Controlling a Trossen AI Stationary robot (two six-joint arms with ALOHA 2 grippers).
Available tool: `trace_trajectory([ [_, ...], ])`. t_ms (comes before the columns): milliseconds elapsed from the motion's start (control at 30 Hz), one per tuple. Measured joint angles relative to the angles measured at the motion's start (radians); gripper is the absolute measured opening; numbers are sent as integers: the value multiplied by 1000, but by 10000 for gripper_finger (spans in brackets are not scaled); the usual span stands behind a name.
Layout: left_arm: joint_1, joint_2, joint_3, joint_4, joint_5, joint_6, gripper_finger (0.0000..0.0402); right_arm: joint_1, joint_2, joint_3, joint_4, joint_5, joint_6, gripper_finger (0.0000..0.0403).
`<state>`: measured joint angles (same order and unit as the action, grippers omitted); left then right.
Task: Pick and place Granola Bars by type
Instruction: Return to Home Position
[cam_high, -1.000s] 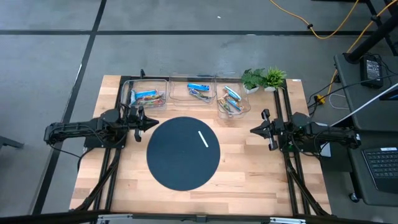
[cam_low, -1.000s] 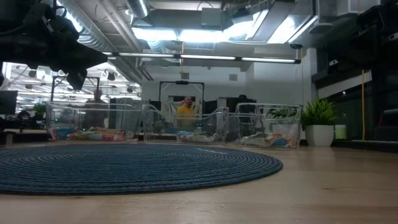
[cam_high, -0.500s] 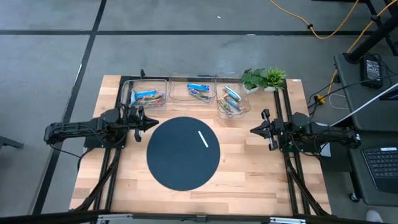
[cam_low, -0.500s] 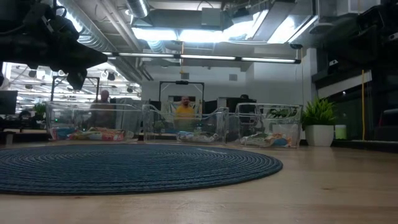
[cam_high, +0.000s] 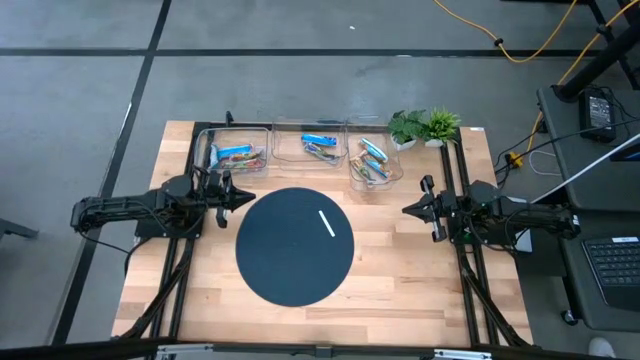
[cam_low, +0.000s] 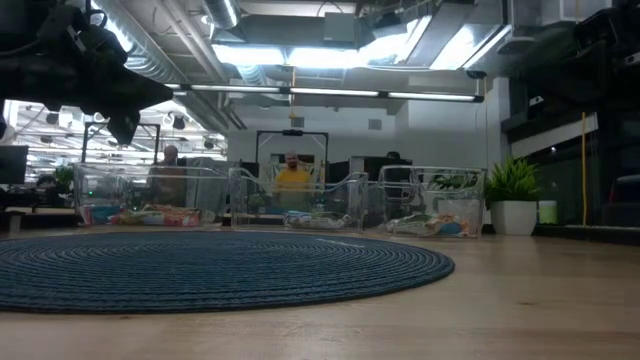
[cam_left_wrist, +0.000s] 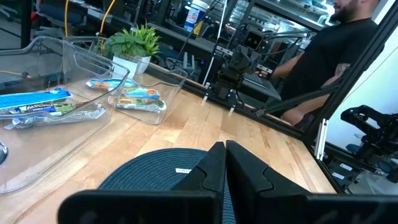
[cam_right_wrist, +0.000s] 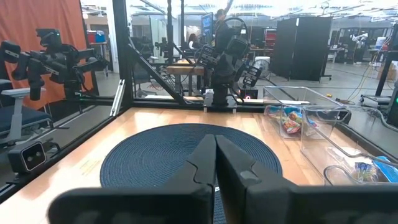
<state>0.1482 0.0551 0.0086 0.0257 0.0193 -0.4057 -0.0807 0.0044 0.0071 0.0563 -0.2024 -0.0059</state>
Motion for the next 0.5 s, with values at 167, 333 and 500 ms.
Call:
trace_trajectory([
  [167, 0, 0, 0, 0, 0, 0, 4, 0, 0, 0, 0, 0, 0, 14],
  [333, 0, 0, 0, 0, 0, 0, 8, 0, 0, 0, 0, 0, 0, 14],
  [500, 0, 0, 0, 0, 0, 0, 6, 0, 0, 0, 0, 0, 0, 14],
])
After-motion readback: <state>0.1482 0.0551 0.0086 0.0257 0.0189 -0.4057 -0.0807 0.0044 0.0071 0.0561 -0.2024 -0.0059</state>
